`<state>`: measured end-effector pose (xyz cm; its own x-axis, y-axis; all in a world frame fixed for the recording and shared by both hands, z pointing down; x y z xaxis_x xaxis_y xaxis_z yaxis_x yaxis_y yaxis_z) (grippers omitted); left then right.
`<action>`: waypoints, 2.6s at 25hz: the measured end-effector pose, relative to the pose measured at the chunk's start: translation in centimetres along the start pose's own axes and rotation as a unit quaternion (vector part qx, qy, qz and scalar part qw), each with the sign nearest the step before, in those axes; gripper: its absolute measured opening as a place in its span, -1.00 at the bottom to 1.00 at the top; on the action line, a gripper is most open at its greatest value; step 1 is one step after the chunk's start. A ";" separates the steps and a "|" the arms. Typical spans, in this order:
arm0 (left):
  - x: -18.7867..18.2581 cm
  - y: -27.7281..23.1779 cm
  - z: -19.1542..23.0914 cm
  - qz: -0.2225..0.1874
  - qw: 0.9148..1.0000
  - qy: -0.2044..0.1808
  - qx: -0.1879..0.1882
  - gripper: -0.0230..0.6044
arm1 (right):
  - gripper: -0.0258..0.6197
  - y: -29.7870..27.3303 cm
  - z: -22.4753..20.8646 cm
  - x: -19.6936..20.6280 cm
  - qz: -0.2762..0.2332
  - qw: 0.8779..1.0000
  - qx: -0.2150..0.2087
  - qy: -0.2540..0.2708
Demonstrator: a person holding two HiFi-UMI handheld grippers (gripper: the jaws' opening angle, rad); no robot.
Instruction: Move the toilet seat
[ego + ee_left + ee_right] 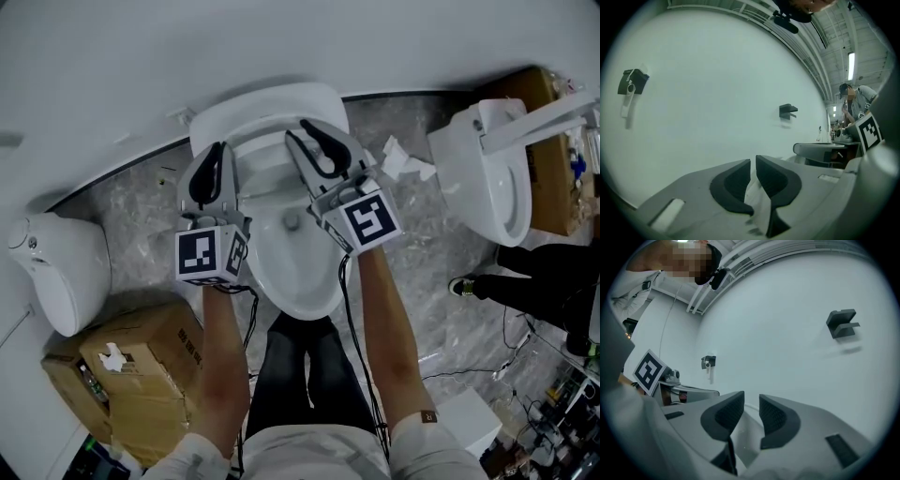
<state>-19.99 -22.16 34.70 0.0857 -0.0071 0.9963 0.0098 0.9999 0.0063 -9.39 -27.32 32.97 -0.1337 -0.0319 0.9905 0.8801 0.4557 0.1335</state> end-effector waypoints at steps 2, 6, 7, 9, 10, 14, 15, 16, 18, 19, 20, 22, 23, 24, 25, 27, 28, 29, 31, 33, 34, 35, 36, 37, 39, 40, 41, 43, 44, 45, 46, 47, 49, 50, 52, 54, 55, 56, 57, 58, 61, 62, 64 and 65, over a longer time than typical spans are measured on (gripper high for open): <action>0.2 -0.2 0.1 0.000 1.000 -0.001 0.002 -0.87 | -0.66 -0.2 -0.1 0.1 0.000 1.000 0.001 0.001; 0.4 -0.6 0.6 0.000 1.000 0.000 0.002 -0.88 | -0.66 -0.8 -0.3 0.5 0.001 1.000 0.002 -0.001; 0.4 -0.7 0.6 0.000 1.000 0.000 0.002 -0.87 | -0.66 -0.9 -0.4 0.6 0.002 1.000 0.001 -0.002; 0.4 -1.0 0.7 0.000 1.000 0.001 0.003 -0.88 | -0.66 -1.1 -0.5 0.7 0.003 1.000 0.001 -0.004; 0.4 -1.1 0.8 0.000 1.000 0.002 0.003 -0.88 | -0.66 -1.2 -0.6 0.7 0.003 1.000 0.001 -0.005; 0.5 -1.3 0.7 0.001 1.000 0.001 0.006 -0.88 | -0.66 -1.2 -0.8 0.8 0.002 1.000 0.002 -0.007; 0.5 -1.3 0.7 0.001 1.000 0.002 0.006 -0.87 | -0.66 -1.2 -0.8 0.8 0.001 1.000 0.002 -0.007; 0.5 -1.4 0.7 0.001 1.000 0.003 0.005 -0.87 | -0.66 -1.2 -0.8 0.8 0.001 1.000 0.002 -0.007; 0.5 -1.4 0.7 0.001 1.000 0.004 0.003 -0.88 | -0.66 -1.2 -0.8 0.9 0.002 1.000 0.000 -0.007; 0.5 -1.4 0.8 0.001 1.000 0.004 0.003 -0.88 | -0.66 -1.2 -0.8 0.9 0.003 1.000 0.000 -0.007; 0.5 -1.4 0.8 0.002 1.000 0.003 0.004 -0.87 | -0.66 -1.3 -0.8 0.9 0.003 1.000 -0.001 -0.007; 0.6 -1.4 1.0 0.003 1.000 0.002 0.006 -0.87 | -0.66 -1.4 -0.7 1.0 0.004 1.000 -0.001 -0.007; 0.6 -1.4 1.0 0.003 1.000 0.002 0.005 -0.88 | -0.66 -1.5 -0.7 1.0 0.004 1.000 -0.001 -0.008; 0.6 -1.4 1.1 0.004 1.000 0.003 0.004 -0.88 | -0.66 -1.5 -0.7 1.1 0.004 1.000 -0.001 -0.009; 0.6 -1.4 1.1 0.004 1.000 0.003 0.004 -0.88 | -0.66 -1.5 -0.7 1.1 0.005 1.000 -0.001 -0.009; 0.6 -1.4 1.0 0.006 1.000 0.001 0.005 -0.88 | -0.66 -1.5 -0.7 1.1 0.009 1.000 -0.004 -0.008; 0.5 -1.4 0.9 0.008 1.000 0.000 0.007 -0.88 | -0.66 -1.4 -0.7 1.1 0.011 1.000 -0.006 -0.004; 0.5 -1.4 0.8 0.009 1.000 -0.002 0.008 -0.88 | -0.66 -1.4 -0.6 1.0 0.014 1.000 -0.008 0.001; 0.4 -1.4 0.7 0.014 1.000 -0.014 0.010 -0.88 | -0.66 -1.4 -0.5 0.8 0.023 0.999 -0.008 0.021; 0.4 -1.2 0.6 0.020 0.999 -0.031 0.010 -0.90 | -0.74 -1.2 -0.3 0.9 0.047 0.998 -0.003 0.041; 0.3 -1.1 0.5 0.022 0.999 -0.037 0.011 -0.91 | -0.77 -1.1 -0.1 0.8 0.055 0.997 -0.001 0.046; 0.2 -0.9 0.3 0.022 0.999 -0.039 0.014 -0.91 | -0.84 -1.0 0.2 0.7 0.058 0.997 0.000 0.048; 0.0 -0.7 0.1 0.021 0.999 -0.040 0.017 -0.92 | -0.87 -0.8 0.4 0.4 0.057 0.997 0.000 0.048; -0.2 -0.5 -0.1 0.019 0.999 -0.041 0.021 -0.94 | -0.88 -0.6 0.7 0.0 0.054 0.997 -0.002 0.046; -0.8 -0.1 -0.7 0.015 0.999 -0.043 0.030 -0.94 | -0.92 -0.2 1.5 -0.7 0.050 0.998 -0.009 0.041; -1.2 0.2 -1.0 0.012 0.998 -0.043 0.035 -0.94 | -0.92 0.1 2.1 -1.1 0.049 0.998 -0.013 0.038; -1.7 0.6 -1.4 0.010 0.998 -0.042 0.042 -0.94 | -0.92 0.4 2.7 -1.6 0.049 0.998 -0.017 0.035; -2.9 1.5 -2.3 0.005 0.998 -0.038 0.058 -0.94 | -0.92 1.3 3.9 -2.7 0.050 0.998 -0.019 0.024; -3.6 2.1 -2.9 0.004 0.997 -0.035 0.067 -0.94 | -0.92 1.8 4.5 -3.4 0.051 0.998 -0.018 0.017; -4.3 2.7 -3.5 0.003 0.997 -0.032 0.077 -0.94 | -0.92 2.3 5.1 -4.2 0.051 0.998 -0.018 0.012; -5.1 3.4 -4.1 0.003 0.996 -0.030 0.087 -0.94 | -0.92 2.8 5.8 -5.1 0.051 0.998 -0.019 0.009; -6.0 4.0 -4.8 0.003 0.995 -0.029 0.098 -0.94 | -0.92 3.3 6.4 -6.1 0.050 0.999 -0.018 0.008; -8.1 5.4 -6.1 0.002 0.993 -0.029 0.118 -0.94 | -0.92 4.1 7.4 -8.7 0.037 0.999 -0.017 0.012; -9.2 6.1 -6.8 0.001 0.991 -0.028 0.129 -0.94 | -0.92 4.6 7.9 -10.2 0.030 0.999 -0.017 0.014; -11.7 7.6 -8.0 -0.005 0.989 -0.025 0.148 -0.94 | -0.92 5.5 9.0 -13.1 0.023 0.999 -0.019 0.012; -14.5 9.0 -8.9 -0.013 0.987 -0.017 0.162 -0.94 | -0.92 6.4 10.2 -15.9 0.025 0.999 -0.024 0.003; -15.8 9.7 -9.4 -0.018 0.986 -0.010 0.168 -0.94 | -0.92 7.0 10.9 -17.2 0.028 0.999 -0.026 -0.002; -17.2 10.5 -9.8 -0.024 0.985 -0.001 0.174 -0.94 | -0.92 7.6 11.5 -18.5 0.028 0.999 -0.029 -0.003; -18.5 11.4 -10.2 -0.030 0.983 0.006 0.180 -0.94 | -0.92 8.2 12.1 -19.8 0.024 0.999 -0.032 0.001; -19.7 12.4 -10.5 -0.036 0.982 0.010 0.186 -0.94 | -0.92 8.8 12.8 -21.1 0.018 0.999 -0.035 0.009; -22.6 15.6 -11.6 -0.048 0.977 0.013 0.207 -0.94 | -0.92 11.2 15.4 -24.1 0.021 0.999 -0.038 0.013; -23.2 16.8 -12.1 -0.049 0.975 0.014 0.214 -0.94 | -0.92 12.1 16.2 -24.8 0.024 0.999 -0.037 0.013; -24.1 19.2 -13.1 -0.049 0.973 0.014 0.226 -0.94 | -0.92 13.9 17.4 -26.1 0.018 0.999 -0.035 0.022; -24.4 20.3 -13.6 -0.048 0.972 0.014 0.231 -0.94 | -0.92 14.7 18.0 -26.6 0.016 0.999 -0.033 0.025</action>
<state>-8.31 -1.81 9.34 0.1335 -0.0936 0.9866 -0.4286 0.8922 0.1427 -1.14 -3.76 8.00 -0.0836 -0.0627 0.9945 0.9118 0.3978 0.1017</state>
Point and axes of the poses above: the fingertips, and each gripper's own axes: y backward along the fingers, z to its left, x out of its underside, the point moved 1 cm from there along y, backward along the fingers, and after that the axes turned 9 degrees about -z, right-handed, at the moved point
